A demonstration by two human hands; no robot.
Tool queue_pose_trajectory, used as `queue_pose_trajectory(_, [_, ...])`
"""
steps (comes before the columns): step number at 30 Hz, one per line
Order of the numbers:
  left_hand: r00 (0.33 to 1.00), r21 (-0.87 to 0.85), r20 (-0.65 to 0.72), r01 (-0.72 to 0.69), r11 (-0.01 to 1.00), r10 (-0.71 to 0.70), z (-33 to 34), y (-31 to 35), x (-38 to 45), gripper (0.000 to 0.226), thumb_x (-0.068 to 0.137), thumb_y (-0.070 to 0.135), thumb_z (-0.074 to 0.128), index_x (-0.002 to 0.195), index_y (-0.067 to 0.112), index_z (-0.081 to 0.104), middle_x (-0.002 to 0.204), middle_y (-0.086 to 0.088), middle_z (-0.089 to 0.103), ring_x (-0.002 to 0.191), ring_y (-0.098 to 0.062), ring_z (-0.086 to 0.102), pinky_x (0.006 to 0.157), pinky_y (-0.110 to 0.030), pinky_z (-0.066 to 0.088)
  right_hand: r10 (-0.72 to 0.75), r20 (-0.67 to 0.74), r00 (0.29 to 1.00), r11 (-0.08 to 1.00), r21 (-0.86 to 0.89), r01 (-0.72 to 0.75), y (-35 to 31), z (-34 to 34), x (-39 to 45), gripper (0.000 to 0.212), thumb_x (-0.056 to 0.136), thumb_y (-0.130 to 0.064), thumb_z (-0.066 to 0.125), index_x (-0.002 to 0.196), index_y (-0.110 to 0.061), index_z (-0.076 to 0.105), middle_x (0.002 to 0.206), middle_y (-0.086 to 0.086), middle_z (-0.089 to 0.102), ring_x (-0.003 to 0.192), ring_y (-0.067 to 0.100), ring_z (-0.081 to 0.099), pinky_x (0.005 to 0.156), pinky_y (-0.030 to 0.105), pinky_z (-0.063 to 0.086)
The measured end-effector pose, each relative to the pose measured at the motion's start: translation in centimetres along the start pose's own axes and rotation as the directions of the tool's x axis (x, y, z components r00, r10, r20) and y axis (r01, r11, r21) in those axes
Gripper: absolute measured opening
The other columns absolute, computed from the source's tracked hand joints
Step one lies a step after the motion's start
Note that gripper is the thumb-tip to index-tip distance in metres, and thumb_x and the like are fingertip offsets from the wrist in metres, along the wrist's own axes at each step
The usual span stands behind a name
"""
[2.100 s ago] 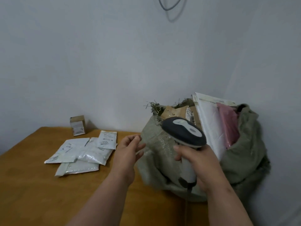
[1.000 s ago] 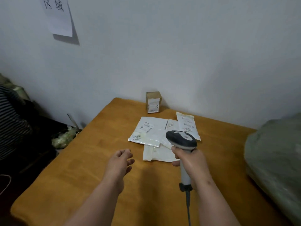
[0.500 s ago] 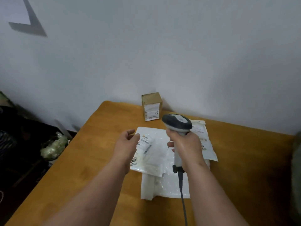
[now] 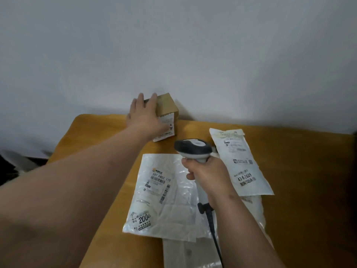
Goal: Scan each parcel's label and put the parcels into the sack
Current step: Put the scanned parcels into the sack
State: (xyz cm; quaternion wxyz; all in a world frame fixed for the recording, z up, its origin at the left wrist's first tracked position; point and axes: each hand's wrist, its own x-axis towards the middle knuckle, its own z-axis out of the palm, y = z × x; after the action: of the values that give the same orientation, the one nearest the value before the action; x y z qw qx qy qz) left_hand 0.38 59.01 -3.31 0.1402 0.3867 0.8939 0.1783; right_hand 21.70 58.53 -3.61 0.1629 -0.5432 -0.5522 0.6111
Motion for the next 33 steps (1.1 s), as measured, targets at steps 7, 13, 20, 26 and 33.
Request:
queue_pose_trajectory(7, [0.997,-0.016,-0.035,-0.070,0.997,0.069,-1.0,-1.5,0.8,0.079,0.072,0.036,0.080,0.138,0.023,0.039,0.132,-0.006,0.049,0.120,-0.029,0.047,0.096,-0.046,0.046,0.045,-0.034,0.998,0.999,0.022,-0.044,0.9,0.6,-0.3,0.021,0.082,-0.030,0.078,0.098,-0.021,0.070,0.081,-0.011,0.073,0.061,0.000,0.071,0.058,0.020,0.042])
queue_pose_trajectory(13, [0.955,-0.843,0.138,0.252,0.475,-0.262,-2.6,-4.2,-6.2,0.056,0.081,0.026,0.082,0.129,0.023,0.054,0.108,0.006,0.072,0.089,-0.010,0.070,0.071,-0.028,0.053,0.006,-0.080,0.997,0.992,0.129,0.004,1.0,-0.2,-3.5,0.022,0.082,-0.034,0.079,0.101,-0.027,0.069,0.075,-0.016,0.074,0.068,-0.001,0.071,0.068,0.030,0.046])
queue_pose_trajectory(20, [0.807,-0.859,0.498,0.409,-0.308,-0.317,-1.4,-4.7,-18.4,0.031,0.072,0.013,0.076,0.101,0.009,0.067,0.094,-0.011,0.067,0.092,-0.028,0.063,0.080,-0.040,0.054,-0.056,0.057,0.997,0.949,0.314,0.035,0.2,-2.0,-9.8,0.016,0.082,-0.021,0.080,0.098,-0.018,0.075,0.078,0.007,0.073,0.063,0.017,0.069,0.067,0.038,0.052])
queue_pose_trajectory(26, [0.829,-0.882,0.436,0.315,-0.352,-0.351,-2.5,-2.7,-27.3,0.041,0.060,0.018,0.078,0.099,0.013,0.066,0.075,-0.003,0.072,0.074,-0.017,0.068,0.076,-0.037,0.051,-0.075,0.262,0.962,0.917,0.398,-0.037,-1.1,-3.9,-16.2,0.018,0.085,-0.017,0.074,0.099,-0.006,0.073,0.077,0.012,0.068,0.062,0.019,0.063,0.058,0.031,0.051])
queue_pose_trajectory(33, [0.866,-0.964,0.223,0.128,-0.233,-0.447,-4.1,-2.2,-34.0,0.098,0.066,0.016,0.084,0.144,0.049,0.035,0.094,0.001,0.077,0.083,-0.018,0.069,0.077,-0.038,0.048,-0.119,0.326,0.938,0.941,0.339,0.001,-1.1,-5.3,-23.0,0.015,0.088,-0.015,0.071,0.097,-0.003,0.071,0.077,0.012,0.067,0.057,0.018,0.062,0.050,0.027,0.051])
